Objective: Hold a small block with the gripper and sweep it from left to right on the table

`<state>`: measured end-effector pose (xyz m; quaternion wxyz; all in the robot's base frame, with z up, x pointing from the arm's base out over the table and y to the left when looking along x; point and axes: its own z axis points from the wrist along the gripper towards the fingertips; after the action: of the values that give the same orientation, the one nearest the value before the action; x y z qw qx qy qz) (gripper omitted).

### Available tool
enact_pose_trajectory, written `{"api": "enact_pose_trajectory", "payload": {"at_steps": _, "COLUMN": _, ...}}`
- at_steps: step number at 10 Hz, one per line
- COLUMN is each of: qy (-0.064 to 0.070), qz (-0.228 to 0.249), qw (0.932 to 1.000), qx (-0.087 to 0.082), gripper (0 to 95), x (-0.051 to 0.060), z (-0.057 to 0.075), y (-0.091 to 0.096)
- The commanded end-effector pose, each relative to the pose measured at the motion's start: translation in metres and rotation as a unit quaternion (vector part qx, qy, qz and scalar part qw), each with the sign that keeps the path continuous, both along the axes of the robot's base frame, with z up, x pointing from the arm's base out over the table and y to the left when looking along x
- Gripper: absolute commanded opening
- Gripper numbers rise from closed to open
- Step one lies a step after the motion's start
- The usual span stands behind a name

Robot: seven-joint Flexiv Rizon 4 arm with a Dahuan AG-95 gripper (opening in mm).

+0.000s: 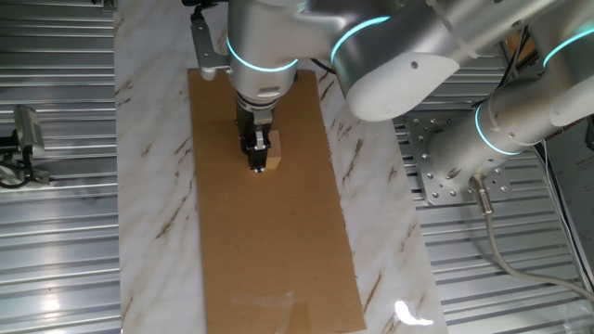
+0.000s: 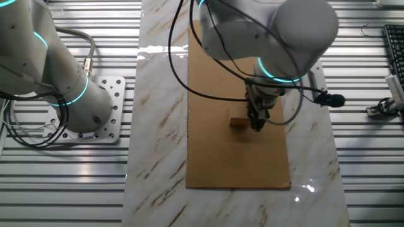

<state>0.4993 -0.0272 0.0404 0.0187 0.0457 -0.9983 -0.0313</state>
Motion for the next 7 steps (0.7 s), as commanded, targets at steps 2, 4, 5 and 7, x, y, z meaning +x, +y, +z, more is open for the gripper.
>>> {"api": "enact_pose_trajectory", "payload": {"at_steps": 2, "qy": 0.008, "qz": -0.002, "qw": 1.0000, "qx": 0.002, "gripper": 38.0, "x": 0.0003, "z": -0.0002, "y": 0.0005}}
{"api": "enact_pose_trajectory", "payload": {"at_steps": 4, "qy": 0.013, "qz": -0.004, "qw": 0.9999, "qx": 0.003, "gripper": 38.0, "x": -0.0003, "z": -0.0010, "y": 0.0006}}
{"api": "enact_pose_trajectory", "payload": {"at_steps": 5, "qy": 0.014, "qz": -0.005, "qw": 0.9999, "qx": 0.003, "gripper": 38.0, "x": -0.0002, "z": -0.0014, "y": 0.0007}}
{"api": "enact_pose_trajectory", "payload": {"at_steps": 7, "qy": 0.014, "qz": 0.001, "qw": 0.9999, "qx": -0.002, "gripper": 19.0, "x": -0.0001, "z": -0.0017, "y": 0.0010}}
